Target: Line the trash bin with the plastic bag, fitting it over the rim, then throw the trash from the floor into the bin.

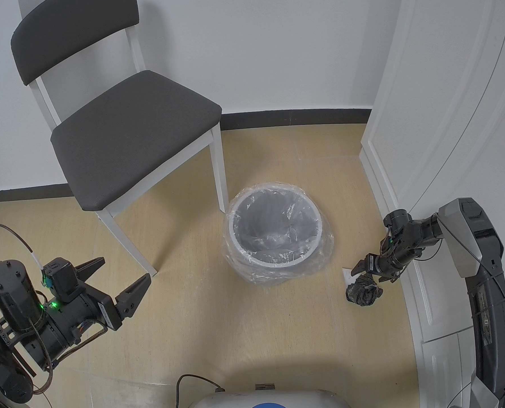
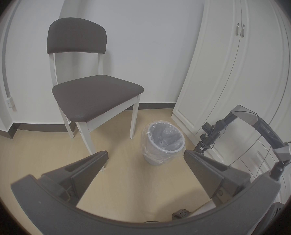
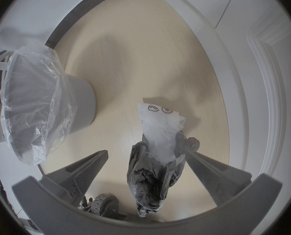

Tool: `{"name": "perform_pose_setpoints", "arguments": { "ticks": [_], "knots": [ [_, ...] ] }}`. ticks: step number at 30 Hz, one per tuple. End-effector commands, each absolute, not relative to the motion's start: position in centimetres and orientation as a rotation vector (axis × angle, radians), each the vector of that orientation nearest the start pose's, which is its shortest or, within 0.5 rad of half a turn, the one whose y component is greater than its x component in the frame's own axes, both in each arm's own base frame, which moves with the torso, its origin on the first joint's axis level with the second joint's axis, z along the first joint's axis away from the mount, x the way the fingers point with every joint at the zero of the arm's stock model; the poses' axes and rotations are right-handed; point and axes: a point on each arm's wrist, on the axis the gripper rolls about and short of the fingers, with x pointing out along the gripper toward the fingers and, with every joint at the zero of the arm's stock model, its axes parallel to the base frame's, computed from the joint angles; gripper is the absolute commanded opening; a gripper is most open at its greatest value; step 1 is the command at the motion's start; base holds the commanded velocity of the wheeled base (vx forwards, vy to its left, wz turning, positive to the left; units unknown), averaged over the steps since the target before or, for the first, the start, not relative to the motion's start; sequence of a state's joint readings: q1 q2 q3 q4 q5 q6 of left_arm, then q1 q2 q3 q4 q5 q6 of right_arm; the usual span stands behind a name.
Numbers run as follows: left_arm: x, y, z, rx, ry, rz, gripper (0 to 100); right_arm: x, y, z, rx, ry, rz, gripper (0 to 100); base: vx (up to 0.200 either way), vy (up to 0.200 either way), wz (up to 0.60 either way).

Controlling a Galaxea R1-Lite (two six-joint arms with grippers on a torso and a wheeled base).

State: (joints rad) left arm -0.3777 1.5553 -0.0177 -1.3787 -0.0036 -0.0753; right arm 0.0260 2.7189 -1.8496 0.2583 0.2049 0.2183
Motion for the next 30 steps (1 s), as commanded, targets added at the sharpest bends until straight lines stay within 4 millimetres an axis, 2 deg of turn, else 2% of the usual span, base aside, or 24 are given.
{"name": "perform_pose_setpoints", "arguments": {
  "ticks": [1,4,8,9,19,24,29,30],
  "knots": [
    [16.2,-6.5,10.8,-0.041,0.190,-0.376,100,49.2,1.7,-5.6,0.291,1.208,0.075,100,0.000,0.000,0.00],
    [16.2,-6.5,10.8,-0.041,0.190,-0.376,100,48.6,1.7,-6.3,0.272,1.303,0.076,100,0.000,0.000,0.00],
    [16.2,-6.4,10.8,-0.041,0.190,-0.374,100,48.6,1.6,-6.4,0.270,1.308,0.077,100,0.000,0.000,0.00],
    [16.2,-6.4,10.8,-0.041,0.190,-0.374,100,48.6,1.6,-6.4,0.270,1.308,0.077,0,0.000,0.000,0.00],
    [16.2,-6.5,10.8,-0.041,0.192,-0.374,100,48.7,1.6,-5.6,0.269,1.292,0.079,0,0.000,0.000,0.00],
    [16.2,-6.4,10.8,-0.041,0.190,-0.373,100,48.8,1.9,-3.3,0.268,1.223,0.086,0,0.000,0.000,0.00],
    [16.2,-6.5,10.8,-0.041,0.190,-0.374,100,48.6,1.9,-2.5,0.270,1.161,0.094,0,0.000,0.000,0.00],
    [16.2,-6.5,10.8,-0.041,0.189,-0.377,100,48.3,1.9,-1.6,0.271,1.114,0.104,0,0.000,0.000,0.00]
  ]
}}
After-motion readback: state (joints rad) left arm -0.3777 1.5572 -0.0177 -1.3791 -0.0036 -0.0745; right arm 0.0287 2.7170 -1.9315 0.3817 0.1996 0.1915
